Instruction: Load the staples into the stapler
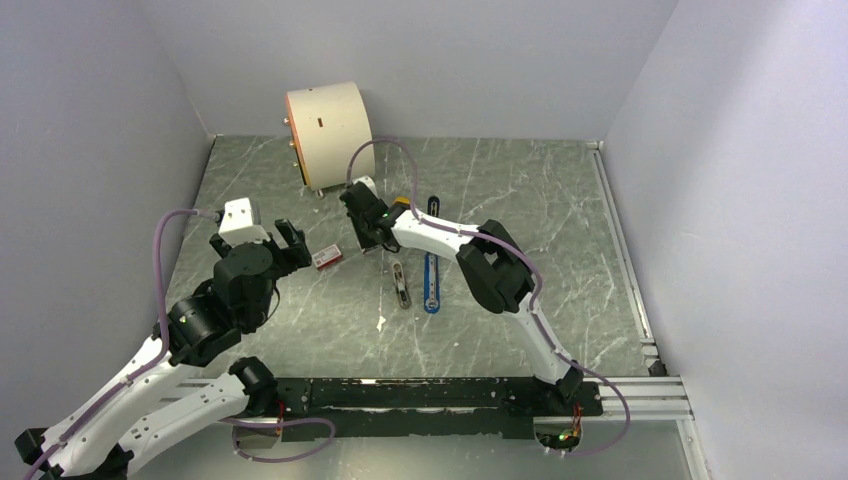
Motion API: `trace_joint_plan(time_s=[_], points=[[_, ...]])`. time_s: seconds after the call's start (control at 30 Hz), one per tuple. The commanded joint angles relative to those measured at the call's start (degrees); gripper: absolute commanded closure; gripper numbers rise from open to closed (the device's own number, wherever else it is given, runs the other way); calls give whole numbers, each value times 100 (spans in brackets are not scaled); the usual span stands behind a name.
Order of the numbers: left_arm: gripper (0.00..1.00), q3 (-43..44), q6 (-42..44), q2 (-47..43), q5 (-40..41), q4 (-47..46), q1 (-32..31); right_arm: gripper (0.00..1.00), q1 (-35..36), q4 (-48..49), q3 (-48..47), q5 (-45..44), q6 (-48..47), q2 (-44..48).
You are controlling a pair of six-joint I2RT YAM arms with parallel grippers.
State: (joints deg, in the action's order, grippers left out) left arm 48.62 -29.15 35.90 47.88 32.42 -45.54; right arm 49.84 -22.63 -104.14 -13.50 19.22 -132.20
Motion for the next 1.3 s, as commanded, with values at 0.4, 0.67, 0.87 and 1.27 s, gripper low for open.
trace_joint_plan(time_s=[0.4,0.67,0.87,1.27], points=[[14,-2,49,-30,125,-92,28,77,5,-113,-160,-85,13,-194],[14,-2,49,-30,126,-87,28,81,3,-20,-63,-202,0,74],[14,-4,49,-30,125,-87,28,81,16,65,59,-206,7,464],[14,-2,47,-39,108,-87,28,80,266,1,775,-74,339,1235]])
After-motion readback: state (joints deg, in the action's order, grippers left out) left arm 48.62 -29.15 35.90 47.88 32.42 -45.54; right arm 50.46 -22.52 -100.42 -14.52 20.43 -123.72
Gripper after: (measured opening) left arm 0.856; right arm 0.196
